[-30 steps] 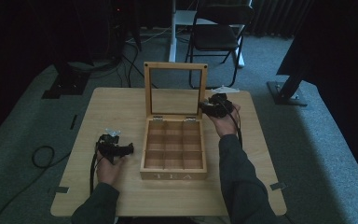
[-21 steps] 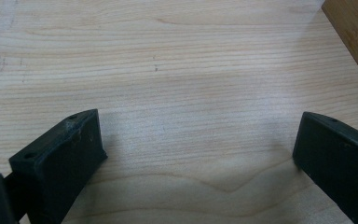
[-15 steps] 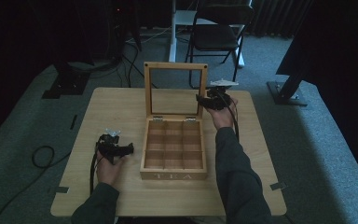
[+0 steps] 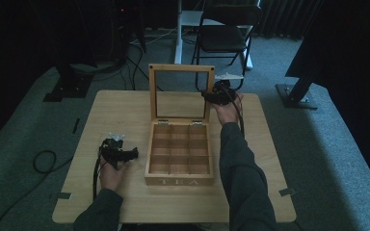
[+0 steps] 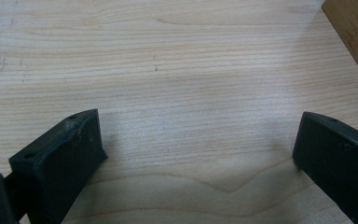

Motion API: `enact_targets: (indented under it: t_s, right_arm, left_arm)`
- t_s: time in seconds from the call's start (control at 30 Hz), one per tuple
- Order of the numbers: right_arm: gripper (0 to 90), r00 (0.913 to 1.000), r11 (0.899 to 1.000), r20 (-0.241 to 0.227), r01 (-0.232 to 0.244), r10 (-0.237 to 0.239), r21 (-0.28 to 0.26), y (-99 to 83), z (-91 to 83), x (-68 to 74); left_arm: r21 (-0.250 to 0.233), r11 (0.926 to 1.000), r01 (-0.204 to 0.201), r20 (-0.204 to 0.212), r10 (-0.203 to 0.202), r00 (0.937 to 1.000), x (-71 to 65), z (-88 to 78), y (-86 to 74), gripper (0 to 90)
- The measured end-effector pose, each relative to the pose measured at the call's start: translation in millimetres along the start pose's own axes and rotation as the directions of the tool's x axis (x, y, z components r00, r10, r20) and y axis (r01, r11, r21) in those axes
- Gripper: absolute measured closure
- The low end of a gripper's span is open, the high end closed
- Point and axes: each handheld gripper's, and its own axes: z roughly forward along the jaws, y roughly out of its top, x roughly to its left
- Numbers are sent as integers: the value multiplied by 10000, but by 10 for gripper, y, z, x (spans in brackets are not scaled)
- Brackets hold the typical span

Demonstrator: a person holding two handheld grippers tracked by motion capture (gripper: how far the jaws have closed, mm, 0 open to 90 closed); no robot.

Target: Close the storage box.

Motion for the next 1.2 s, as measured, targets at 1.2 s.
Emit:
enact_targets:
  t_s: [1.2]
  right_arm:
    - [540,9979,9964,-16,646,-648,-552,-182,-431,215]
  left_arm:
    - [-23,9999,101,-105,-101,9999,-11,6,6,16]
